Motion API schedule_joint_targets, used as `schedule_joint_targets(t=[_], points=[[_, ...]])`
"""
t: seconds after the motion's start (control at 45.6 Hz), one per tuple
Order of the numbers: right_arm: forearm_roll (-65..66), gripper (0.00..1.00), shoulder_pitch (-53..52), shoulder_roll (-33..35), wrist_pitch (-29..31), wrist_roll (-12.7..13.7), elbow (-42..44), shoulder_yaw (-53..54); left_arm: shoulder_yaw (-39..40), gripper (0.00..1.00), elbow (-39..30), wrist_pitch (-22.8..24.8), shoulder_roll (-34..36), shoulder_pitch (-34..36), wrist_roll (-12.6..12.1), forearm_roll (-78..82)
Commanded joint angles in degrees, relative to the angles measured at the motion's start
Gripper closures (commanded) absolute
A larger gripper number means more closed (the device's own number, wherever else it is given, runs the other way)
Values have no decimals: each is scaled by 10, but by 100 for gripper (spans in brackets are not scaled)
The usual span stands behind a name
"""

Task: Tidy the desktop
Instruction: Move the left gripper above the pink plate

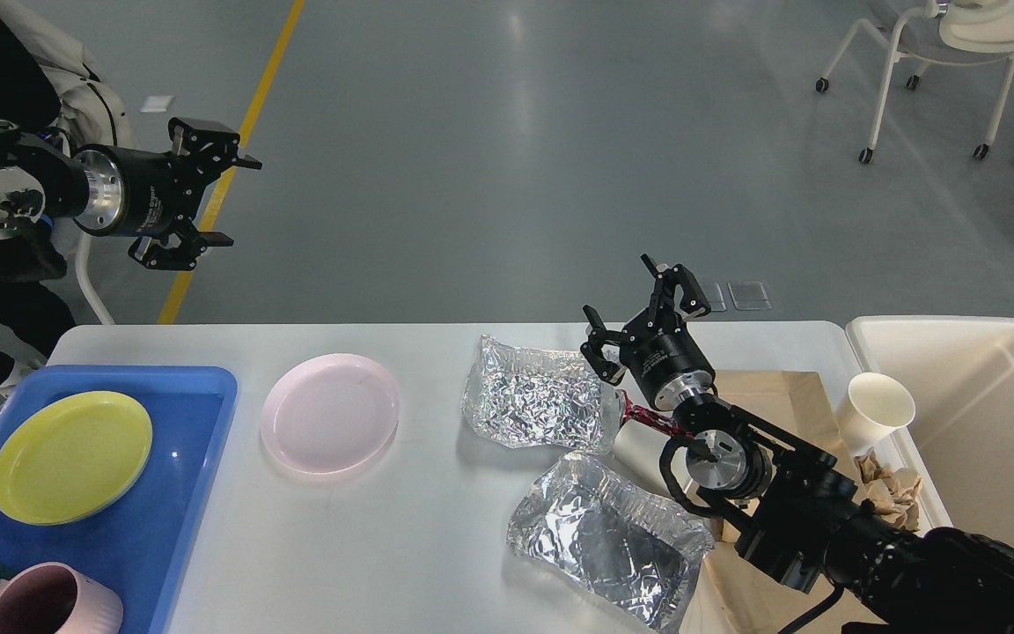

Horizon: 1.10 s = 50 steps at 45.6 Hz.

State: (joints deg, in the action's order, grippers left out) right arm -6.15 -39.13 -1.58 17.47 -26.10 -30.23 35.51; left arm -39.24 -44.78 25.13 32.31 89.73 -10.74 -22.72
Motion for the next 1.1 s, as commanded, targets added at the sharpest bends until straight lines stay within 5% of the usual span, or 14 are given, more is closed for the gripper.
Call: schedule_joint_targets(t=[0.0, 0.197, 0.745, 1.073], points=[[0, 0, -1, 0, -1, 0, 0, 0, -116, 3, -2, 6, -52, 45, 5, 2], [0, 0, 0, 0, 0, 0, 0, 0, -283, 3, -8, 6, -134, 107, 7, 2], [0, 0, -1, 0, 0, 0, 0, 0, -383, 3, -181, 25, -228, 201, -5, 11], [0, 0, -1, 0, 0, 0, -1, 0, -399, 3, -189, 49, -240, 196, -5, 20]])
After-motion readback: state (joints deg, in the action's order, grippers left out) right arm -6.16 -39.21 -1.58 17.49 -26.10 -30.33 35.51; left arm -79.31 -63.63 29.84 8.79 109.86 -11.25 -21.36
